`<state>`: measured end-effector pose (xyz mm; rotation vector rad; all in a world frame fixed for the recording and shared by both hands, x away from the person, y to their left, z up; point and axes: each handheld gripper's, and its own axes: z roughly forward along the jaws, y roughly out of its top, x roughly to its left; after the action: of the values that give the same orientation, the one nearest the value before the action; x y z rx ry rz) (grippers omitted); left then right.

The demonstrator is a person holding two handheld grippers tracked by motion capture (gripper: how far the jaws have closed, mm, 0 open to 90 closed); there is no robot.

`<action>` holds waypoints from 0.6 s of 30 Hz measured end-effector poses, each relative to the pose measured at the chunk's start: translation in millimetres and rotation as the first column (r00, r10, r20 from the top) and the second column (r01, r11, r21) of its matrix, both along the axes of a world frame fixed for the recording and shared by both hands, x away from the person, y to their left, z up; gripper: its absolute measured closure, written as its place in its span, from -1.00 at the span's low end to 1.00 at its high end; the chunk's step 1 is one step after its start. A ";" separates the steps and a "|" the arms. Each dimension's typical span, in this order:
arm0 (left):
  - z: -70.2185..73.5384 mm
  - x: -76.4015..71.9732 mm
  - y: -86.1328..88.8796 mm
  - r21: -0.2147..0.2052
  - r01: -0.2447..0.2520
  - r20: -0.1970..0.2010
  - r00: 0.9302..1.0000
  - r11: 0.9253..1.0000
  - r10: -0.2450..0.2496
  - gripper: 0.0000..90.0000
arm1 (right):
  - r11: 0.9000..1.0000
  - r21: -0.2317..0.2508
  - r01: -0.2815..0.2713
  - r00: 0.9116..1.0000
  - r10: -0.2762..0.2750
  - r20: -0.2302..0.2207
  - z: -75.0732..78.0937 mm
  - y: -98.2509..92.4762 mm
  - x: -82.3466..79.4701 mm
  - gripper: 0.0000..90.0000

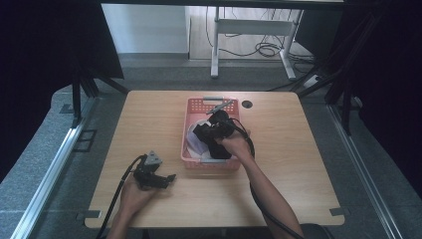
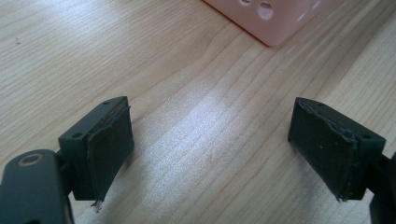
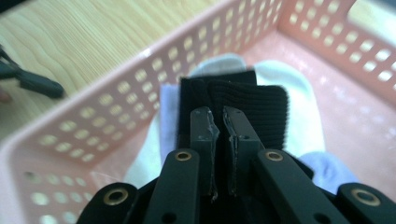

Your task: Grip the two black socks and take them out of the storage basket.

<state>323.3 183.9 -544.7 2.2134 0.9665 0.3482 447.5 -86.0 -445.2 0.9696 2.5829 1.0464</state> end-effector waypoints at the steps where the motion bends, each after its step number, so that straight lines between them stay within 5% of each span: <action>1: 0.0 0.0 0.0 0.000 0.000 0.000 1.000 1.000 0.000 -0.69 | 1.000 0.008 -0.002 1.000 0.002 0.004 4.8 -1.0 -0.8 0.86; 18: 0.0 0.2 0.2 0.004 0.001 0.003 1.000 1.000 -0.001 -0.69 | 0.989 0.149 0.006 0.997 -0.017 0.073 65.8 -29.5 -7.1 0.86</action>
<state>323.5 184.1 -544.7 2.2163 0.9643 0.3532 440.3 -115.5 -379.4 0.9582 2.4654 1.2626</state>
